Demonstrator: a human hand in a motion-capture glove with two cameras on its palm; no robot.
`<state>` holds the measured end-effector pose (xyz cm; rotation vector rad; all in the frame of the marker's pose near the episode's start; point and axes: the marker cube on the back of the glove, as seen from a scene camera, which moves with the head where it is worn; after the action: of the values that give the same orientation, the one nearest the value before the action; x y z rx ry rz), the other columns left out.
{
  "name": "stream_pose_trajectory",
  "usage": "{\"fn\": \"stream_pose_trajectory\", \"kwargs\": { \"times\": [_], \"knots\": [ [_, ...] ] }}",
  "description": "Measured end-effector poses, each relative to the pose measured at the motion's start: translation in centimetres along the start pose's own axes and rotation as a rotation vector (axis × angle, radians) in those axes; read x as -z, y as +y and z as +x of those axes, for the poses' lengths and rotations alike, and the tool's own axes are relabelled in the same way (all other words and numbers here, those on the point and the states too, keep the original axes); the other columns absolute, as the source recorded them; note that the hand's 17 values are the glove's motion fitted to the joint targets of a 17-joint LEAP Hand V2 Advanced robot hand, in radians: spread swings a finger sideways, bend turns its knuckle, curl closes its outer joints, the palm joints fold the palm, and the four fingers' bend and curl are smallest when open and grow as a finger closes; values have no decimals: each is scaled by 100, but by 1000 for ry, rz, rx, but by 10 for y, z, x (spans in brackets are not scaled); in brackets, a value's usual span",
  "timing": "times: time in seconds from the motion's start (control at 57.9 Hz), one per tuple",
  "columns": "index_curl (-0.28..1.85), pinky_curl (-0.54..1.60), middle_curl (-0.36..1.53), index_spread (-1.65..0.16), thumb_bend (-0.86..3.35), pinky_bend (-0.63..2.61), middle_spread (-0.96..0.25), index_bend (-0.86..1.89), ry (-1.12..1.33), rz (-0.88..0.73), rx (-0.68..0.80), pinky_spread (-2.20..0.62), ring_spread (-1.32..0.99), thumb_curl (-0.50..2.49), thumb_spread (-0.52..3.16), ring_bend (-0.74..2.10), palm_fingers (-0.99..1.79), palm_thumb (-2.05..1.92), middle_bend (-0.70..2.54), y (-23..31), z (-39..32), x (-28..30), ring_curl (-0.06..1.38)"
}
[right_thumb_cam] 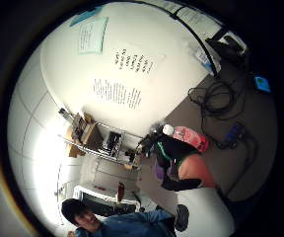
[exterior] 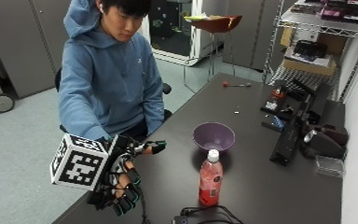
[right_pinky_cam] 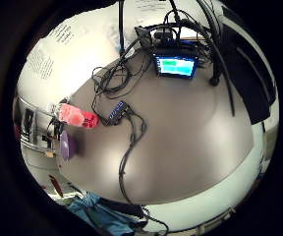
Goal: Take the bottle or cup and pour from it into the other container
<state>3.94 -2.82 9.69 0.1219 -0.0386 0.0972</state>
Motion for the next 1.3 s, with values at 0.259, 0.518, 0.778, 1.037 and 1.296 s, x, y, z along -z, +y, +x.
{"fn": "stream_pose_trajectory", "kwargs": {
  "times": [0.259,0.518,0.778,1.037,1.296],
  "knots": [
    [21,33,31,-29,-3,39,6,13,1,101,-44,28,10,36,91,38,8,61,22,11,-3,-37,25],
    [21,33,32,-28,-4,38,7,13,-40,127,-83,28,10,36,90,38,7,58,22,25,-8,-74,26],
    [22,34,33,-27,-4,39,11,13,-105,90,-109,28,12,36,89,39,4,54,21,37,-14,-110,27],
    [22,34,33,-27,-3,40,13,13,-134,22,-112,28,13,35,89,40,3,53,20,39,-21,-152,28],
    [21,35,33,-27,-3,40,14,13,-171,-21,-92,28,14,35,88,41,3,53,20,37,-29,-190,28]
  ]
}}
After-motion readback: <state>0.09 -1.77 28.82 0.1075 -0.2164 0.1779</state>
